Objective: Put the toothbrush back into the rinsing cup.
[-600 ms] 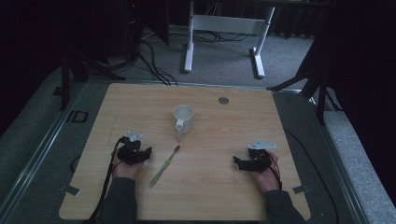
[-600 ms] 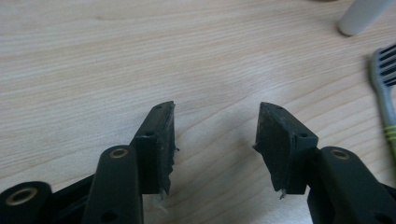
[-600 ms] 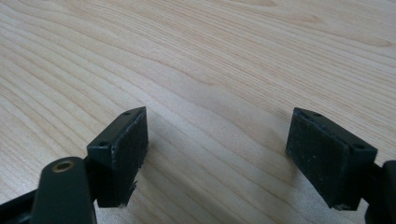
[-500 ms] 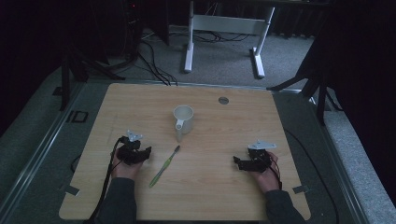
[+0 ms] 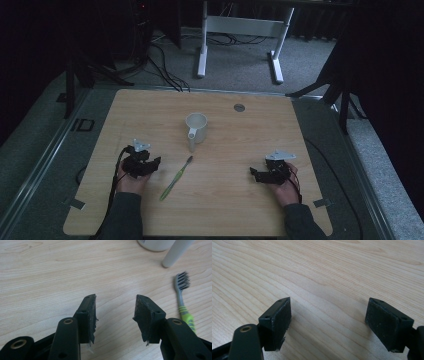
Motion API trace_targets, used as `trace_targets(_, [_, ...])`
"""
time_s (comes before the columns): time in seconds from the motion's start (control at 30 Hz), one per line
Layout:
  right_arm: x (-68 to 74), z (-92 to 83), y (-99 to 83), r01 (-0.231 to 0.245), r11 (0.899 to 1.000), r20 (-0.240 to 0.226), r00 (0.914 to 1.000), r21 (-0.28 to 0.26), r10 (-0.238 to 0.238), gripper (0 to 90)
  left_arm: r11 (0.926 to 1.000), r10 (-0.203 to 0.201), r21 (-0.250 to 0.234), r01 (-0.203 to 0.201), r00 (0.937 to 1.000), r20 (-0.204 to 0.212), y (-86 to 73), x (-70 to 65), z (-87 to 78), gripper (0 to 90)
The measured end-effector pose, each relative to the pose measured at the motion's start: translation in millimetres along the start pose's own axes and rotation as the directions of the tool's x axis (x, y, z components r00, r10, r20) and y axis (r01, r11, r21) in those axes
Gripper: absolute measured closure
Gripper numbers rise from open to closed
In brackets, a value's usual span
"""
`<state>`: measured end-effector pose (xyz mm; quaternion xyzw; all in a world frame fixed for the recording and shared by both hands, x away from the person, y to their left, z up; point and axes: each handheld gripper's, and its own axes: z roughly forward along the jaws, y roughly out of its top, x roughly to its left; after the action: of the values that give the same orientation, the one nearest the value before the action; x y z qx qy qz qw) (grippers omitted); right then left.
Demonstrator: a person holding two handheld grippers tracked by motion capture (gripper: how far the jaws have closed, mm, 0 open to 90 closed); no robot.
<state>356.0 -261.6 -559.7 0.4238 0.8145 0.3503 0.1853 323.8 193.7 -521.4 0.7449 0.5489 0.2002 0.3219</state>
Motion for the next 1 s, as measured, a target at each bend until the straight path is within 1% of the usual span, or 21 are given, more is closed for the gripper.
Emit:
trace_targets(0.13, [0.0,0.0,0.0,0.000,1.000,0.000,1.0000,0.000,0.000,20.6,1.0000,-0.008,-0.004,0.008,0.9999,0.012,1.7,-1.1,-3.2,52.9])
trace_targets(0.17, [0.0,0.0,0.0,0.000,1.000,0.000,1.0000,0.000,0.000,20.6,1.0000,-0.006,-0.004,0.006,0.9998,0.021,2.9,-2.7,-5.0,52.9])
trace_targets(0.23, [0.0,0.0,0.0,0.000,1.000,0.000,1.0000,0.000,0.000,20.6,1.0000,0.000,-0.002,0.000,0.9997,0.026,4.1,-4.3,-6.6,52.9])
trace_targets(0.33, [0.0,0.0,0.0,0.000,1.000,0.000,1.0000,0.000,0.000,20.6,0.9996,0.028,-0.009,-0.028,0.9992,0.027,7.8,-8.3,-11.4,53.2])
trace_targets(0.43, [0.0,0.0,0.0,0.000,1.000,0.000,1.0000,0.000,0.000,20.6,0.9988,0.046,-0.017,-0.045,0.9982,0.040,12.0,-11.5,-15.5,53.4])
trace_targets(0.47, [0.0,0.0,0.0,0.000,1.000,0.000,1.0000,0.000,0.000,20.6,0.9983,0.057,-0.017,-0.056,0.9976,0.041,13.5,-12.3,-16.9,53.4])
trace_targets(0.57, [0.2,0.0,0.0,-0.002,1.000,0.000,1.0000,0.001,0.002,20.6,0.9977,0.067,-0.018,-0.066,0.9962,0.056,17.8,-15.1,-19.8,53.3])
trace_targets(0.67, [0.2,0.0,0.0,-0.003,1.000,0.000,1.0000,0.001,0.003,20.6,0.9967,0.081,-0.006,-0.081,0.9946,0.065,22.2,-17.7,-22.4,53.0])
trace_targets(0.77, [0.2,0.0,0.0,-0.003,1.000,0.000,1.0000,0.001,0.003,20.6,0.9957,0.092,0.007,-0.092,0.9935,0.067,27.3,-19.6,-25.1,53.2])
trace_targets(0.83, [0.1,0.0,0.0,-0.001,1.000,0.000,1.0000,0.000,0.001,20.6,0.9953,0.096,0.006,-0.096,0.9933,0.065,30.5,-21.0,-27.2,53.2])
trace_targets(0.87, [0.2,0.0,0.0,-0.002,1.000,0.000,1.0000,0.001,0.002,20.6,0.9948,0.101,0.006,-0.102,0.9928,0.065,32.0,-21.8,-28.5,53.6])
trace_targets(0.9, [0.2,0.0,0.0,-0.003,1.000,0.000,1.0000,0.001,0.003,20.6,0.9942,0.107,0.004,-0.108,0.9920,0.066,33.4,-22.6,-29.7,56.1])
trace_targets(1.0, [0.1,0.0,0.0,-0.001,1.000,0.000,1.0000,0.000,0.001,20.6,0.9929,0.118,0.006,-0.119,0.9906,0.069,37.7,-25.2,-32.4,57.6])
